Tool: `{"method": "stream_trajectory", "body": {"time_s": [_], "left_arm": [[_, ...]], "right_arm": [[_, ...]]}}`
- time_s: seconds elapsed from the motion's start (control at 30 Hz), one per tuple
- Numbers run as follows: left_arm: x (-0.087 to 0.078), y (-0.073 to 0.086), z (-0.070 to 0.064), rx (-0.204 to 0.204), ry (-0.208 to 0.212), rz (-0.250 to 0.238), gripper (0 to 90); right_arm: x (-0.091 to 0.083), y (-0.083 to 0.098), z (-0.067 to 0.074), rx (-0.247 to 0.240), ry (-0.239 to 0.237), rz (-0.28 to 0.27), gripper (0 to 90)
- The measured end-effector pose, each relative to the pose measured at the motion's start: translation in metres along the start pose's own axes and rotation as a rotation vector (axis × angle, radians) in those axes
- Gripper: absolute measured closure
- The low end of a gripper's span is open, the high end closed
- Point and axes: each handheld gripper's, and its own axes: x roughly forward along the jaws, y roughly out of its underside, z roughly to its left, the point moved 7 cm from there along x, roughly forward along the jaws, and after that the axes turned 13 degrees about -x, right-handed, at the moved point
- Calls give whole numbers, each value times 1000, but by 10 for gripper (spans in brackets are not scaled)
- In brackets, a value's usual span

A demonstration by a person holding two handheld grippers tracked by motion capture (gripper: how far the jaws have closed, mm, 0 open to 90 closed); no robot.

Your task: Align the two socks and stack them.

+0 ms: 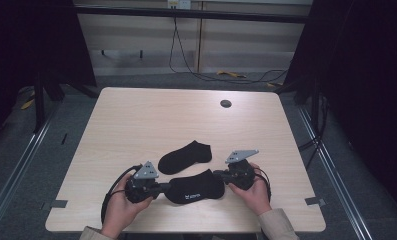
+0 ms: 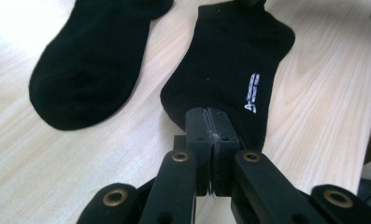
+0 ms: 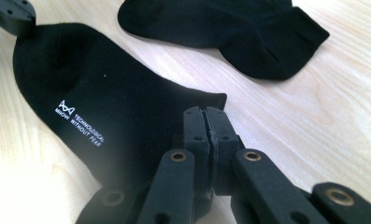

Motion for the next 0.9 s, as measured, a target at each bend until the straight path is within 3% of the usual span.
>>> {"method": "stream_trajectory", "body": {"time_s": [0.13, 0.4, 0.67, 0.9], "left_arm": [[-3, -3, 3, -18, 6, -16, 890], [-10, -14, 5, -24, 3, -53, 890], [-13, -33, 9, -14, -15, -82, 890], [-12, -41, 16, -24, -25, -101, 890]], "right_arm": [[-3, -6, -1, -17, -5, 6, 879], [-10, -18, -9, 2, -15, -21, 879], [-13, -36, -19, -28, 2, -21, 879], [-14, -50, -31, -24, 15, -32, 879]]}}
